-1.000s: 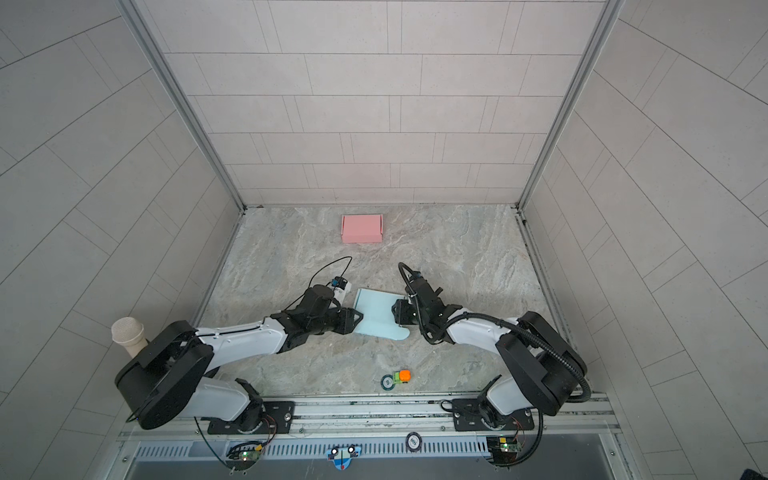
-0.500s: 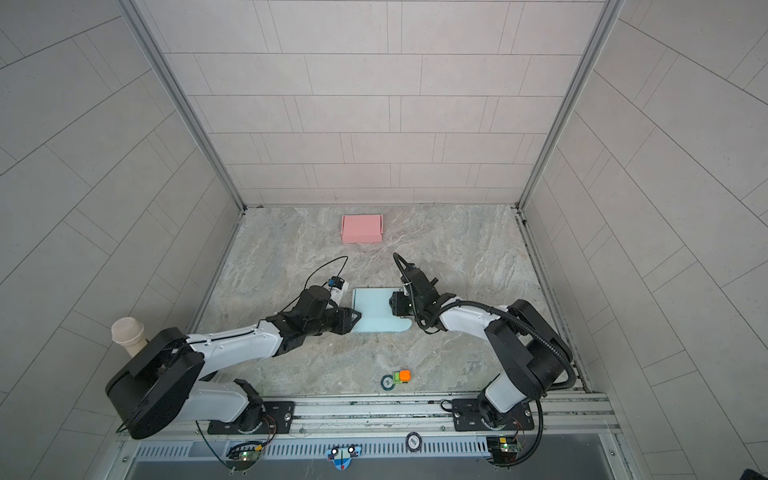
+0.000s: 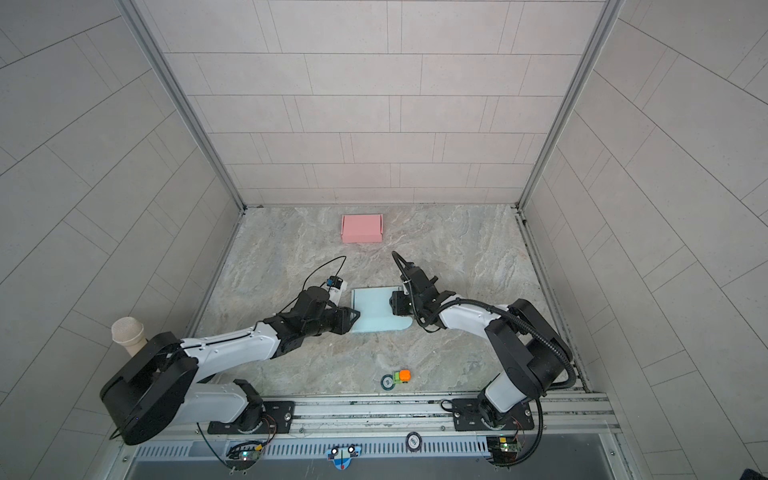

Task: Fold the paper box

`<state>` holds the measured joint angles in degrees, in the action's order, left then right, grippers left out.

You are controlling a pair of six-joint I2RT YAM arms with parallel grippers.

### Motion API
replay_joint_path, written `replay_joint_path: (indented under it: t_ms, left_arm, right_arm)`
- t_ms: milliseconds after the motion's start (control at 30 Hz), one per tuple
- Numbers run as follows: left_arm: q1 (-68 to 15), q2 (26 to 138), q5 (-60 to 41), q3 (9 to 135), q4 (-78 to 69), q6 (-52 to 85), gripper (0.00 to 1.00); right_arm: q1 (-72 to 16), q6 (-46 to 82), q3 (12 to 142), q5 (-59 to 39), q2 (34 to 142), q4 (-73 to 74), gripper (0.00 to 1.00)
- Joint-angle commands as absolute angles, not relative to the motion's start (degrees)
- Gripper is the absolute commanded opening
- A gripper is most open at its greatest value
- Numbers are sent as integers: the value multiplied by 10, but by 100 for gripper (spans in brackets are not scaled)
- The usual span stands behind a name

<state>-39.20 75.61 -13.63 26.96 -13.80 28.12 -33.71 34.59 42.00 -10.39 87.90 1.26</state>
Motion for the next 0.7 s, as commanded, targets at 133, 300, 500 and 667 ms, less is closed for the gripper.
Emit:
replay_joint_path:
  t_ms: [133,300,500,667]
  left_arm:
    - [-378,712,-127,274,-103,275,41]
    - [-402,654,-91,273,-52,272,43]
    - [-437,635,-68,265,-23,282,45]
    - [-463,636,-61,246,-52,306,49]
  right_arm:
    - [-336,311,436,-55,800,-101,63]
    - [-354,303,436,-53,749,-160,64]
    - [-389,321,412,-35,695,-195,65]
    - [-413,340,387,-32,676,-195,65]
